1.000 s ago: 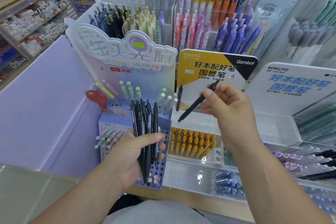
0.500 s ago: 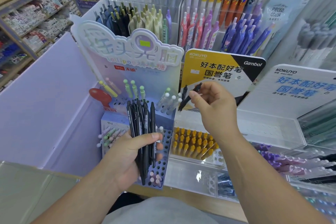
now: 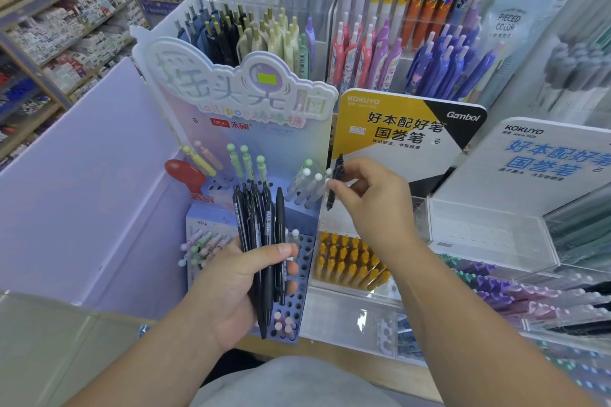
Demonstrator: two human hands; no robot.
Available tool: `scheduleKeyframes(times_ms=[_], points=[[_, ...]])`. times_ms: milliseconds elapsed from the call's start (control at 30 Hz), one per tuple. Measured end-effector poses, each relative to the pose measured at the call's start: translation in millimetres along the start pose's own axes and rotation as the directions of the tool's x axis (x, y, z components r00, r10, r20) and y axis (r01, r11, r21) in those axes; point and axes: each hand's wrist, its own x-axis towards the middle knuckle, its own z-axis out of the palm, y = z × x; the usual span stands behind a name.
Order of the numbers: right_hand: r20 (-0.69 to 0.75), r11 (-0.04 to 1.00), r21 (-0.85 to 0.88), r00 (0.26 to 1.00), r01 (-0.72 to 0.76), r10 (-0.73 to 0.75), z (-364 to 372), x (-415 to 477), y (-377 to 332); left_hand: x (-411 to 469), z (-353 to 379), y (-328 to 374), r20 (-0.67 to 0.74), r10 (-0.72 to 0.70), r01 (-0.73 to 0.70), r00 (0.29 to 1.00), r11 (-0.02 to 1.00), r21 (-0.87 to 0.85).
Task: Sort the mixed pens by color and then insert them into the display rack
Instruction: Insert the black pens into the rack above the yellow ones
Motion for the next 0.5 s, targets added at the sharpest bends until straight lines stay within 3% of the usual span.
scheduleKeyframes(times_ms=[300, 500], points=[[-0.005, 0.995, -0.094, 1.000, 0.013, -0.014, 4.4, 2.5, 1.9, -1.0, -0.4, -1.6, -0.020, -0.011, 0.011, 1.000, 1.000, 0.003], [-0.029, 0.998, -0.052, 0.999, -0.019, 0.018, 6.7, 1.6, 3.3, -2.9, 4.4, -2.4, -0.014, -0.010, 0.011, 1.000, 1.000, 0.018]])
